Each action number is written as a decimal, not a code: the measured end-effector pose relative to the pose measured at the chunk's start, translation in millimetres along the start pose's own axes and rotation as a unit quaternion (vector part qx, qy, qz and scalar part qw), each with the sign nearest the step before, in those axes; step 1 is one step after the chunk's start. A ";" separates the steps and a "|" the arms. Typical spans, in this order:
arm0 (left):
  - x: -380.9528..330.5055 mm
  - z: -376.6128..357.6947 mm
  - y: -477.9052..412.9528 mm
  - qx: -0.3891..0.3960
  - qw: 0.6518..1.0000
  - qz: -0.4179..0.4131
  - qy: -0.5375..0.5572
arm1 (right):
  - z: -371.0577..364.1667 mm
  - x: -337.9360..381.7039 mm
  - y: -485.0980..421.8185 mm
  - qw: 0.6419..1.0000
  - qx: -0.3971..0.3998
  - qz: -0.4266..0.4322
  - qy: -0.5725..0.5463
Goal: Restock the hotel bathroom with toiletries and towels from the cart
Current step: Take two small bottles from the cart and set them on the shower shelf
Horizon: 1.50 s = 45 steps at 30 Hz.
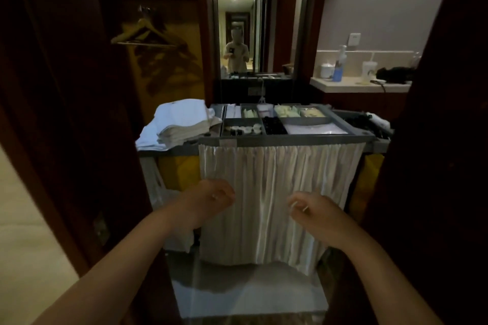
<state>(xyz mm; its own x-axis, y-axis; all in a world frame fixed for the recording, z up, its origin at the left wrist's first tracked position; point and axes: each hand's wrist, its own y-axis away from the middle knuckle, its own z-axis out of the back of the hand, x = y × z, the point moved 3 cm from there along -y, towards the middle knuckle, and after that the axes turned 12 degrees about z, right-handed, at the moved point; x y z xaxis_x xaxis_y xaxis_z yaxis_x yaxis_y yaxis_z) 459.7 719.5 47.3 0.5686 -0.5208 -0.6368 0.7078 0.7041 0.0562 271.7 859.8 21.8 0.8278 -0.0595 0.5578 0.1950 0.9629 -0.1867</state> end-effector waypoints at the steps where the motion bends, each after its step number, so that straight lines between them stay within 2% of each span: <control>1: 4.3 6.6 -16.7 0.003 1.000 -0.003 0.006 | 1.0 -3.2 -14.4 1.000 -0.002 0.004 0.001; 5: 17.6 25.9 -90.1 -0.014 1.000 -0.027 -0.002 | 5.5 -17.4 -75.6 1.000 -0.017 0.006 0.004; 9: 20.0 25.8 -155.3 0.037 0.997 -0.057 -0.026 | 11.5 -37.1 -124.8 0.999 -0.035 -0.008 -0.002; 16: 10.4 18.0 -247.6 0.061 0.993 -0.096 -0.018 | 20.1 -86.7 -189.1 0.998 -0.044 -0.042 0.012; 21: 9.3 7.6 -327.4 0.033 0.997 -0.074 -0.014 | 36.4 -143.7 -247.0 0.998 -0.011 -0.050 0.031; 26: 2.1 -3.4 -424.0 0.016 0.999 -0.043 -0.025 | 63.9 -208.9 -327.9 0.998 -0.028 -0.032 0.041; 33: -24.8 -43.3 -523.9 0.005 0.999 -0.032 0.010 | 78.9 -268.5 -439.3 0.997 0.038 0.007 0.064; 41: 10.0 -38.9 -594.2 -0.001 0.999 0.037 0.007 | 63.9 -319.0 -521.5 0.997 0.062 0.022 0.047; 45: 40.1 -45.0 -632.0 0.014 0.996 0.081 0.019 | 44.5 -339.3 -566.4 0.998 0.049 0.017 0.038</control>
<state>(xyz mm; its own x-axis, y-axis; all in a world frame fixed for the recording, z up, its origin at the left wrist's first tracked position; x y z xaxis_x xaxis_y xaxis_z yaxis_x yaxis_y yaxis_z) 16.3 275.3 -48.4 0.6606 -0.3826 -0.6460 0.6196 0.7638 0.1812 -143.0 346.3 -25.7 0.8713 -0.0425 0.4890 0.1163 0.9857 -0.1216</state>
